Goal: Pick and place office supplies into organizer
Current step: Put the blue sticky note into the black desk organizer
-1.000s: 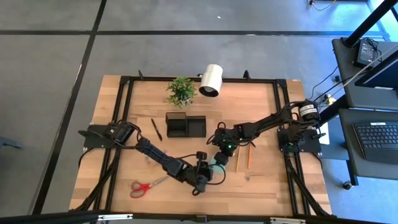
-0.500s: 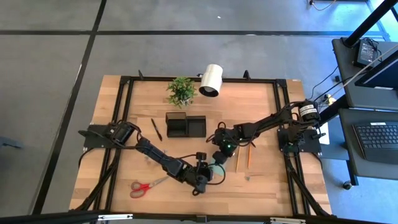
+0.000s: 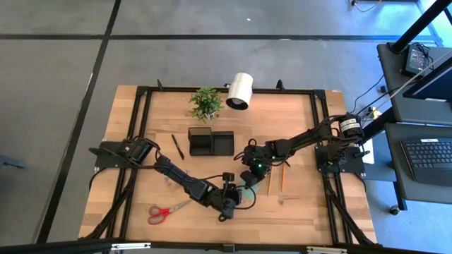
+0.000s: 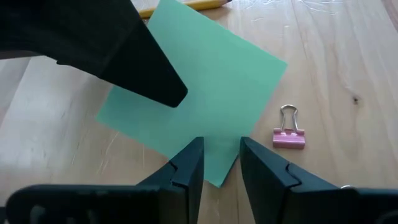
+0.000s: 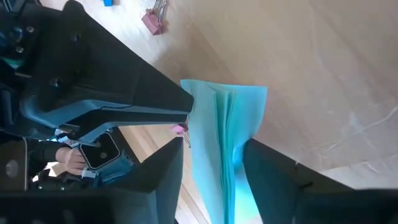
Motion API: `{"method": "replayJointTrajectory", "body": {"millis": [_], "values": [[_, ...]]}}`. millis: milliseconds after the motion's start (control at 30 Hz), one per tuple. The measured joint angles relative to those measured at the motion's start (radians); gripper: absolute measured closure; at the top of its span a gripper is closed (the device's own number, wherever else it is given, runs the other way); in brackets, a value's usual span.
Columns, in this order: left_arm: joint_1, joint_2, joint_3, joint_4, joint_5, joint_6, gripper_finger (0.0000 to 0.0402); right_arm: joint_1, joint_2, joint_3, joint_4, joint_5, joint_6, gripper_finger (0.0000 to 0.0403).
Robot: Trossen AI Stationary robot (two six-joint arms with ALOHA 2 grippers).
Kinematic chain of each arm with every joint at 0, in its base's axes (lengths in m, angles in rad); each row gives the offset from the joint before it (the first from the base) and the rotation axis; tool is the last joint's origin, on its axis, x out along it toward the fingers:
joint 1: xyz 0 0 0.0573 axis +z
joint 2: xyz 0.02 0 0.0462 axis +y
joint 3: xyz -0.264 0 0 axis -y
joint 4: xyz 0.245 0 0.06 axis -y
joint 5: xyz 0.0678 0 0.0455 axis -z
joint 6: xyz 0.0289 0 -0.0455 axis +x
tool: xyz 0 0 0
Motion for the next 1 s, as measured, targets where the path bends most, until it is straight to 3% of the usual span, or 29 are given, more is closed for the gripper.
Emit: {"method": "replayJointTrajectory", "body": {"millis": [367,667,1000], "values": [[0.0,0.0,0.0,0.0,-0.001,0.0,0.0304,0.0,0.0,0.0,0.001,0.0,-0.026,0.0327],[0.0,0.0,-0.001,0.0,0.0,0.0,0.0304,0.0,0.0,0.001,0.002,0.0,-0.04,0.0363],[0.0,-0.081,-0.002,-0.179,0.167,-0.017,0.0304,-0.008,-0.007,0.001,0.073,-0.12,-0.061,0.0382]]}}
